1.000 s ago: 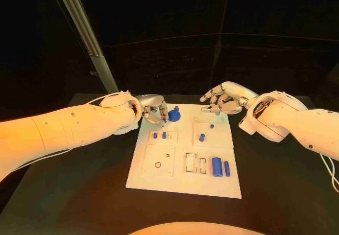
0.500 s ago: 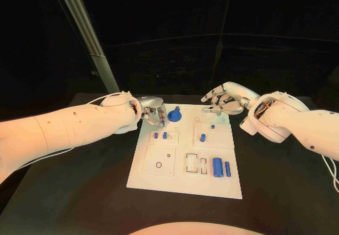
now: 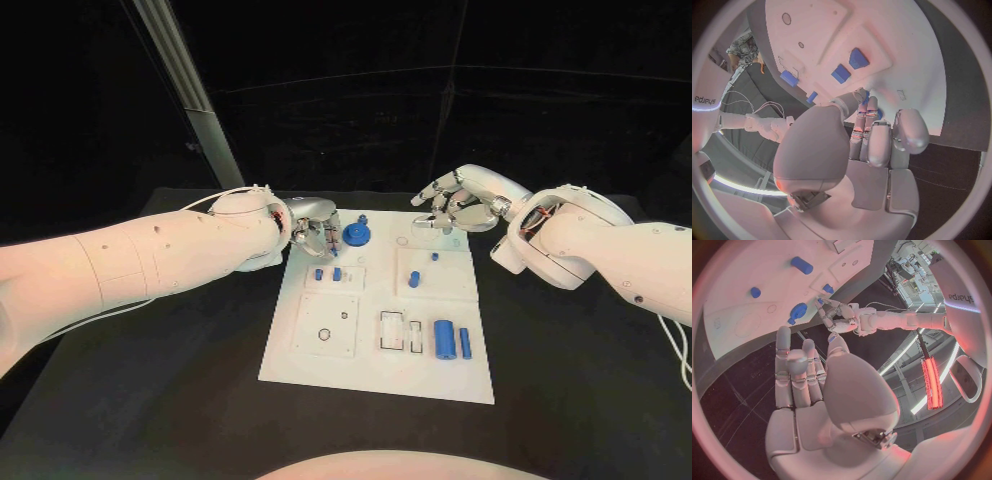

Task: Assemble the parts on the task board

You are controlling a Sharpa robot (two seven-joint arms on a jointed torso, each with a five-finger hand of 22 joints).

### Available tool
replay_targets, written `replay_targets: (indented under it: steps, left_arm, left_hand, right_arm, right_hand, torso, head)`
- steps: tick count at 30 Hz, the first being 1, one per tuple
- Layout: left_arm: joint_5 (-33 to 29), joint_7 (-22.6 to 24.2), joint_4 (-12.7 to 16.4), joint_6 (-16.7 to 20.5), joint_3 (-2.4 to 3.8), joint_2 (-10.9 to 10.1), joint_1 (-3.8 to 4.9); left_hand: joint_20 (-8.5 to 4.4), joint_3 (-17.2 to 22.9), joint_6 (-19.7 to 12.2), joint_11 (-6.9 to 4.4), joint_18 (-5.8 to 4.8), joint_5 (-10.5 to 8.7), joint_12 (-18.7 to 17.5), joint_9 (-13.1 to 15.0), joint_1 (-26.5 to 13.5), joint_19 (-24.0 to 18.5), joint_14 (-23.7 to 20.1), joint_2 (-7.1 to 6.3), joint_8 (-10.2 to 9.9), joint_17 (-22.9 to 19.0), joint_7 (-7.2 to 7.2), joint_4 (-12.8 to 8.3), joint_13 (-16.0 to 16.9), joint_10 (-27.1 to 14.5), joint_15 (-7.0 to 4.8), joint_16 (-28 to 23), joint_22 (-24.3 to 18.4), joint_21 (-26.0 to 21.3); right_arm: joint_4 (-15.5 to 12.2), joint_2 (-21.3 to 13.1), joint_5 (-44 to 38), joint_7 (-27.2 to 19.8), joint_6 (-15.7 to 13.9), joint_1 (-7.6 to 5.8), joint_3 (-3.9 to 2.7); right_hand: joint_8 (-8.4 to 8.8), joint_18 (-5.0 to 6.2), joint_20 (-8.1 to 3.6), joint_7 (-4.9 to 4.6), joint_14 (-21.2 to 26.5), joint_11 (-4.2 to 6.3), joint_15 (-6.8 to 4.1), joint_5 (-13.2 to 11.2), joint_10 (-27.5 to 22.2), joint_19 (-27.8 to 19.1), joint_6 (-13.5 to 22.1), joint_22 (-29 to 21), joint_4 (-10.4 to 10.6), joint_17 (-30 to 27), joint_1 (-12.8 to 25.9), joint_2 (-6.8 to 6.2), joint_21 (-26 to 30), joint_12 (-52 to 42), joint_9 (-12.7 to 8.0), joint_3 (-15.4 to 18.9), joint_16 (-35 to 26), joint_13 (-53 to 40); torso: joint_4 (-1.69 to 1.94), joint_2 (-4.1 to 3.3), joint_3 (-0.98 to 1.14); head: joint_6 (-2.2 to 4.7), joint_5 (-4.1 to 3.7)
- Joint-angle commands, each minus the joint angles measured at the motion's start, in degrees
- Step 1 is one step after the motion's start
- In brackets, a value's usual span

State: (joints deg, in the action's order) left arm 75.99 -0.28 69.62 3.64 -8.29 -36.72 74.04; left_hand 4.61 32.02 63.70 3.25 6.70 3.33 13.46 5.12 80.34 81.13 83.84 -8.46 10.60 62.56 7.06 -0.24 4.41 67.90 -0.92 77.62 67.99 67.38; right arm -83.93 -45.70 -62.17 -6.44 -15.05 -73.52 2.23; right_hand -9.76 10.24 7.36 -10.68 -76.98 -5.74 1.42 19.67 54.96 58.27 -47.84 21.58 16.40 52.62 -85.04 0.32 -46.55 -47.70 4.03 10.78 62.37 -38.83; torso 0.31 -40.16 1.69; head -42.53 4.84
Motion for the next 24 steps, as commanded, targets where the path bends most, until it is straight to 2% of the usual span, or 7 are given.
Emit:
replay_targets:
  steps: [1,10,14,24]
  left_arm:
    - [-0.1,-0.3,0.1,-1.4,-0.05,0.1,-0.07]
    - [-0.1,-0.7,-0.1,-2.1,-0.07,0.2,-0.07]
    - [-0.1,-1.1,-0.3,-1.9,-0.08,0.4,-0.07]
    - [-0.1,-1.4,-0.7,-1.8,-0.14,0.7,-0.07]
  left_hand:
    - [-0.08,0.2,0.4,0.03,-1.08,0.06,-0.4,0.0,-0.3,0.2,1.3,0.05,-0.3,-0.1,0.06,-0.1,0.0,0.5,-0.44,-0.1,-0.1,-0.1]
    - [-0.10,0.1,0.3,0.03,-1.06,-0.05,-0.6,0.0,-0.8,0.1,1.2,-0.32,-0.5,-0.2,0.02,-0.2,0.0,0.5,-0.44,-0.1,-0.1,-0.2]
    - [-0.01,-1.9,-0.2,0.16,-1.09,-0.25,-1.2,-0.1,-3.2,0.1,1.2,-1.47,-0.9,-0.4,-0.07,0.5,0.0,0.1,-0.31,-0.1,0.0,-0.3]
    - [0.12,-2.8,-1.4,0.46,-1.07,-0.24,-1.9,-0.4,-3.5,0.0,1.1,-1.53,-1.8,-0.6,0.17,0.4,-0.1,-0.9,-0.13,-0.1,-0.1,-0.5]
  right_arm:
    - [-0.1,0.0,-0.1,-0.5,-0.3,-0.10,-0.04]
    - [-0.1,0.0,-0.1,-0.5,-0.3,-0.10,-0.04]
    - [-0.1,0.1,-0.1,-0.5,-0.3,-0.10,-0.04]
    - [0.0,0.1,-0.1,-0.4,-0.2,-0.10,-0.04]
  right_hand:
    - [-0.24,0.26,0.13,0.04,0.3,0.02,-0.05,0.3,-0.3,0.4,0.3,-0.1,0.0,0.1,0.2,0.53,0.2,-0.4,0.1,0.3,-0.2,0.1]
    - [-0.24,0.26,0.13,0.04,0.3,0.02,-0.05,0.3,-0.3,0.4,0.3,-0.1,0.0,0.1,0.2,0.53,0.2,-0.4,0.1,0.3,-0.2,0.1]
    - [-0.24,0.26,0.13,0.04,0.3,0.02,-0.05,0.3,-0.3,0.4,0.3,-0.1,0.0,0.1,0.2,0.53,0.2,-0.4,0.1,0.3,-0.2,0.1]
    - [-0.26,0.27,0.13,0.04,0.3,0.02,-0.06,0.3,-0.3,0.5,0.3,-0.1,0.0,0.1,0.2,0.55,0.2,-0.4,0.1,0.3,-0.2,0.1]
  torso:
    - [0.07,-0.01,-0.01]
    - [0.02,0.00,0.01]
    - [0.06,-0.03,-0.01]
    - [0.04,0.01,0.01]
  head:
    - [-0.10,-0.19]
    - [-0.14,-0.19]
    - [-0.14,-0.27]
    - [-0.29,-0.27]
